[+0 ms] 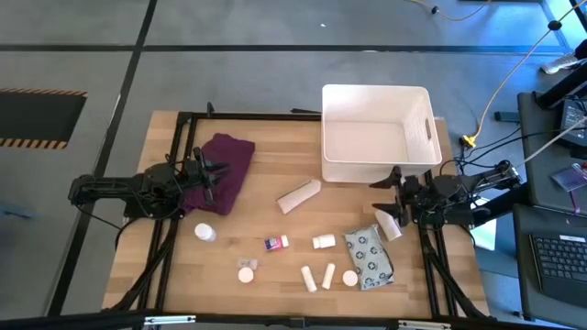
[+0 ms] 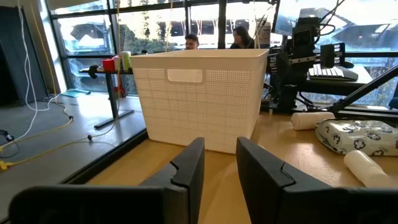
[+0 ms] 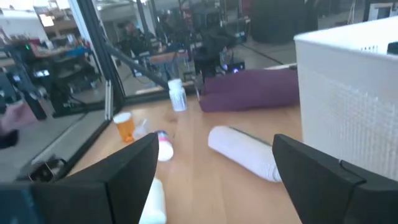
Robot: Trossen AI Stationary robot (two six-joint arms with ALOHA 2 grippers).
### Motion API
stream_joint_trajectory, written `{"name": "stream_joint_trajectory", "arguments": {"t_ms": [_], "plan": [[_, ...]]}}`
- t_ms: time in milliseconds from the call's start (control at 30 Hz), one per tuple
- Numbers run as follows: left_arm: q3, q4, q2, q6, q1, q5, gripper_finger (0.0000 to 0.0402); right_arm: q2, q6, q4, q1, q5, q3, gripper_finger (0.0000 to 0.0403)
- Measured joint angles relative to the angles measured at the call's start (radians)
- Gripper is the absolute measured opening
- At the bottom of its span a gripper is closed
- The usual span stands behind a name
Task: Pick & place medical supplies in basket/bin
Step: Put the right white bandage into the white bin
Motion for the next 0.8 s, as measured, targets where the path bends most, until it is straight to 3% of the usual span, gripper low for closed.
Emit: {"name": "stream_joint_trajectory", "arguments": {"t_ms": [300,633,800], "plan": [[0.000,0.000,0.000,0.000,0.000,0.000,0.0088,0.000,0.003,0.136,0.000,-0.001,0.000,0.0316],[0.000,0.001,0.000,0.000,0.000,0.000,0.0088,0.004,-0.014,0.143,0.000,-0.002,0.000,0.0316],[0.000,0.024,0.000,0.000,0.000,-0.002,0.0088,0.087,-0.003,0.142,0.000,0.001,0.039,0.0316]]}}
